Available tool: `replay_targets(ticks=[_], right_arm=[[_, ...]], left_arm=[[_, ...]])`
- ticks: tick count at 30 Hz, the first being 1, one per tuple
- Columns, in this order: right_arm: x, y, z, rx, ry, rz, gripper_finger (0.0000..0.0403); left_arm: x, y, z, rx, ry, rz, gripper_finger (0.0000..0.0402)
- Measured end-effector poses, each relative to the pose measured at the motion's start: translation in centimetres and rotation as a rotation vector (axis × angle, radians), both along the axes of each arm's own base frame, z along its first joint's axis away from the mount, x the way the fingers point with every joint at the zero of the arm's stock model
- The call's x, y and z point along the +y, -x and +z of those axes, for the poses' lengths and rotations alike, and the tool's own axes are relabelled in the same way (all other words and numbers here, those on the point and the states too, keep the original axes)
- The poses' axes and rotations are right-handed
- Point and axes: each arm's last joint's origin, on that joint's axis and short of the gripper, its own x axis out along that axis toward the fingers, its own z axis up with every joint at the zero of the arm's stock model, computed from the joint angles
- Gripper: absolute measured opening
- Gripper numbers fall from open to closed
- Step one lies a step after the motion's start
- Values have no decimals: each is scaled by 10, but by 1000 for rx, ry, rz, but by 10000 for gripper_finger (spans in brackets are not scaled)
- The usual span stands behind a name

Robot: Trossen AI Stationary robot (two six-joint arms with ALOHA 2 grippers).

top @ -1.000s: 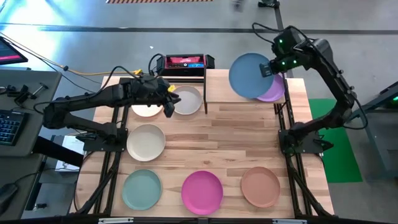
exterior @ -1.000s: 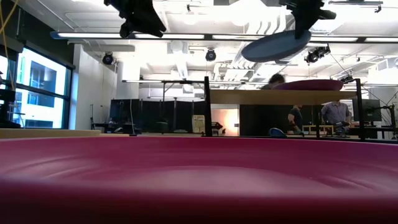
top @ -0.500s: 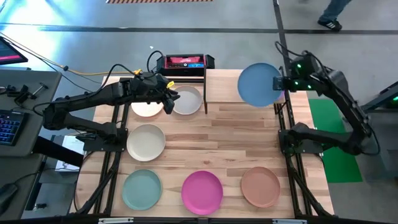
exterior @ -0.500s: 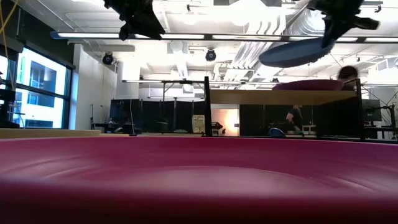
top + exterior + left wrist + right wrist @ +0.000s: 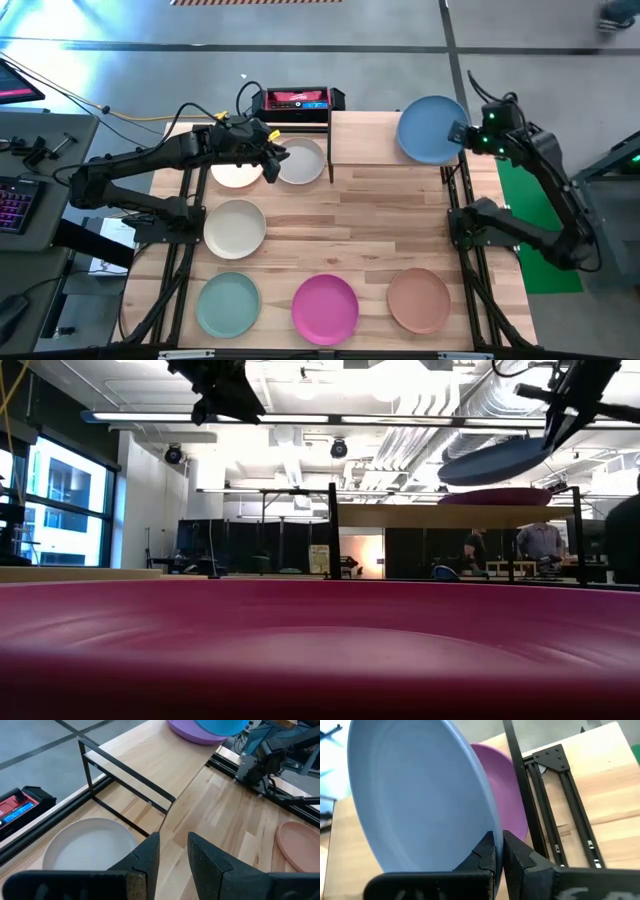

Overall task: Place and stack plates onto a shelf
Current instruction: Stack the blue plate on top of the purple plate on the shelf

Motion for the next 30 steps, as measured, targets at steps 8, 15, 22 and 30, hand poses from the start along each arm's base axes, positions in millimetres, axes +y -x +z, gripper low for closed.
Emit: replay_targets(ticks=[8,15,22,30], right_arm=[[-9,-3,-17,-42,-21,-71,0],[-15,-6,-29,-69,-34,-107,0],[-16,-5,-28,-62,-14,-122,0],[-16,-5,-29,-70,-19,-146,0]], left_arm=[[0,0,0,0,0,0,90],[0,0,0,0,-1,0,90],[0,0,0,0,-1,0,90],[0,0,0,1,-1,0,90]])
